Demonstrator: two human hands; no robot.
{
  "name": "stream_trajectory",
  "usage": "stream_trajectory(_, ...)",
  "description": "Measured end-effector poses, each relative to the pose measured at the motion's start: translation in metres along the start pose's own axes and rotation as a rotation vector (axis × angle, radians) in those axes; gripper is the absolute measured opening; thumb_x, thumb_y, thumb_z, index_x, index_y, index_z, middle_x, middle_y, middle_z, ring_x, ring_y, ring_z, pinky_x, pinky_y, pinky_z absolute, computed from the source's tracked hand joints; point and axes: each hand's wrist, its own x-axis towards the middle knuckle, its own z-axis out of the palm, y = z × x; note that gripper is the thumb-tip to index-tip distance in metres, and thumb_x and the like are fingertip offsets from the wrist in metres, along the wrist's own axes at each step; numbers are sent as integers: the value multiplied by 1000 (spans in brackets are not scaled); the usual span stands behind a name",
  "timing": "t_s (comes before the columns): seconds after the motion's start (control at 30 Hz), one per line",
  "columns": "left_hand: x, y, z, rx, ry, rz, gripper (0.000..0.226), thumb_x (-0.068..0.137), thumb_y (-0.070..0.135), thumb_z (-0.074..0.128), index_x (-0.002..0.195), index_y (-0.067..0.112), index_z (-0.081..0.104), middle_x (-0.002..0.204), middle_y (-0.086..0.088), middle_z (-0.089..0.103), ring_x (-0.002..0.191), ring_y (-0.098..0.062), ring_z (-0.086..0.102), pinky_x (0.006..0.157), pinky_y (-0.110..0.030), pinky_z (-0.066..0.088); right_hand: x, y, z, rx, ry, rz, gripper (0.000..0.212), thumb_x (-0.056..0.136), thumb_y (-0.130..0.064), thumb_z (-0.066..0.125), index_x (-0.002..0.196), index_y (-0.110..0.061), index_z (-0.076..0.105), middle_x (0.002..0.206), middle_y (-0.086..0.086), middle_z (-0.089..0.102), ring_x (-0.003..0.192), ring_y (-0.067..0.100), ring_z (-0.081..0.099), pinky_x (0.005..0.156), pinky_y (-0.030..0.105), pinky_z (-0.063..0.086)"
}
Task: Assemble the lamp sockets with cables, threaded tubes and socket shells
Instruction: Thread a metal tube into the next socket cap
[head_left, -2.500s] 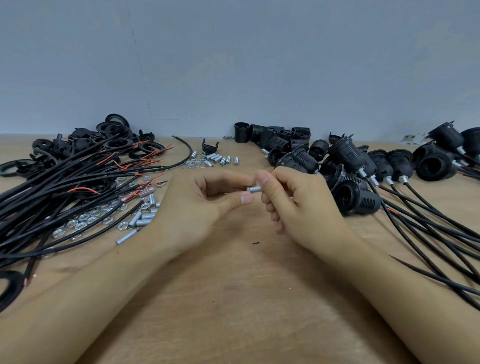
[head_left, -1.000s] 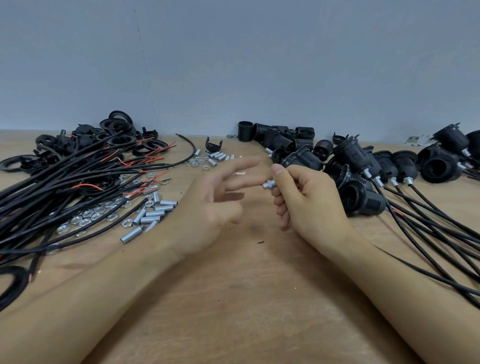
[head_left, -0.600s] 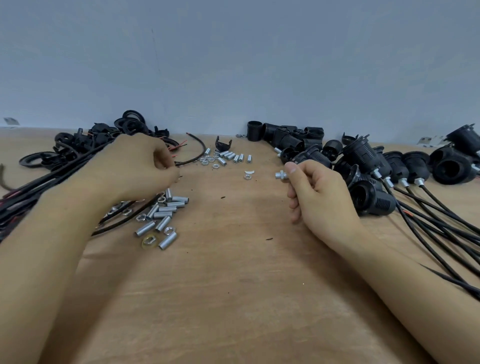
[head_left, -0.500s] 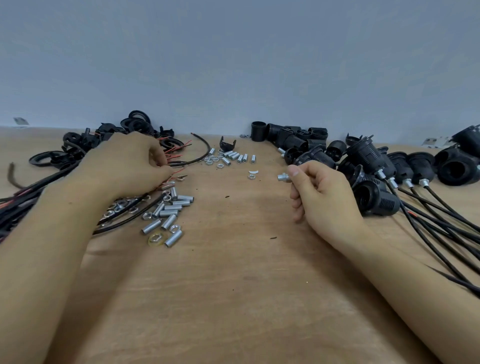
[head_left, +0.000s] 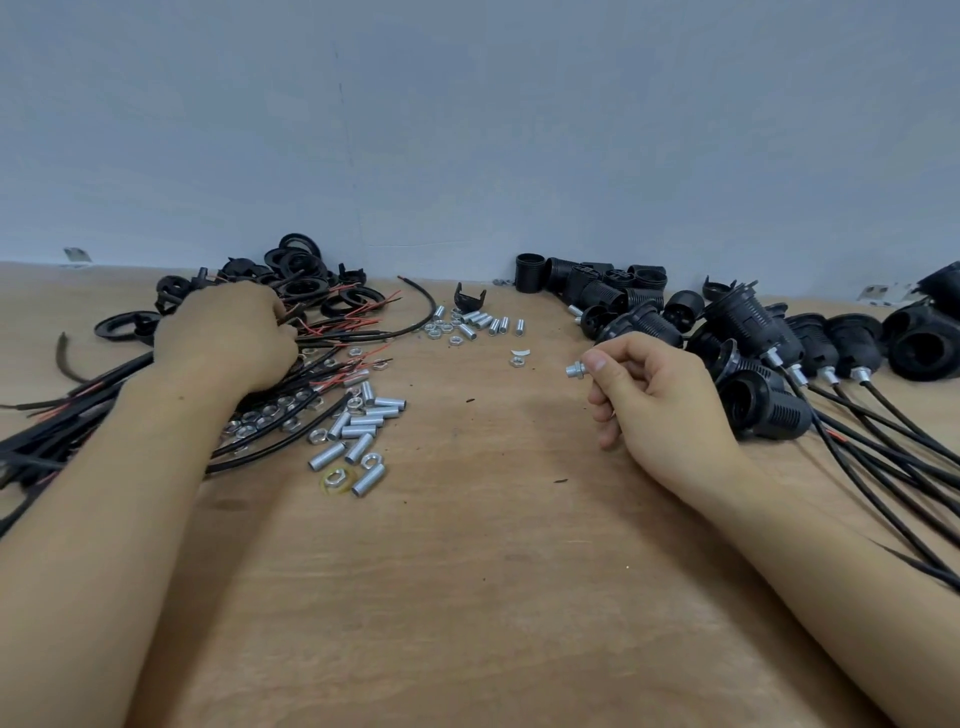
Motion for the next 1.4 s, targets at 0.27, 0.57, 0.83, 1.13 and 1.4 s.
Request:
stream_trajectory(0.27, 2, -4, -1, -166, -115, 7, 25, 78, 41, 82, 93, 22, 77, 104, -9, 72, 99, -30, 61, 84, -38, 51, -2, -2, -1, -16, -14, 11, 15, 96, -18, 61, 82, -18, 66, 64, 3, 60, 48, 7, 54, 44, 21, 47)
stream_trajectory(0.57, 7, -6, -3, -379, 67, 4, 11, 86, 28, 75, 78, 27, 70, 89, -2, 67, 89, -20, 55, 76, -33, 40, -2, -4, -1, -23, -38, 8, 15, 96, -17, 61, 82, -16, 66, 64, 4, 60, 45, 6, 53, 43, 20, 46)
stream_trajectory(0.83, 23, -7, 1, -258, -29, 11, 9, 92, 29, 68, 93, 21, 72, 109, -8, 71, 105, -29, 60, 89, -36, 45, -2, -4, -1, -29, -52, 6, 16, 96, -16, 61, 81, -17, 66, 63, 4, 60, 46, 8, 52, 44, 23, 47)
stream_trajectory(1.13, 124, 38, 35, -86, -93, 248, 30, 97, 24, 58, 119, 5, 64, 125, -17, 64, 117, -35, 55, 97, -41, 45, 0, 0, -1, -9, -39, 0, 19, 94, -18, 63, 76, -22, 67, 62, 3, 59, 46, 10, 51, 43, 21, 46)
stream_trajectory(1.4, 163, 52, 69, -37, -60, 211, 13, 86, 8, 65, 89, -2, 73, 97, -22, 71, 95, -37, 61, 83, -44, 55, 1, 6, 0, -94, -41, -65, 16, 92, -22, 64, 78, -30, 66, 68, -2, 64, 54, 23, 58, 56, 45, 55)
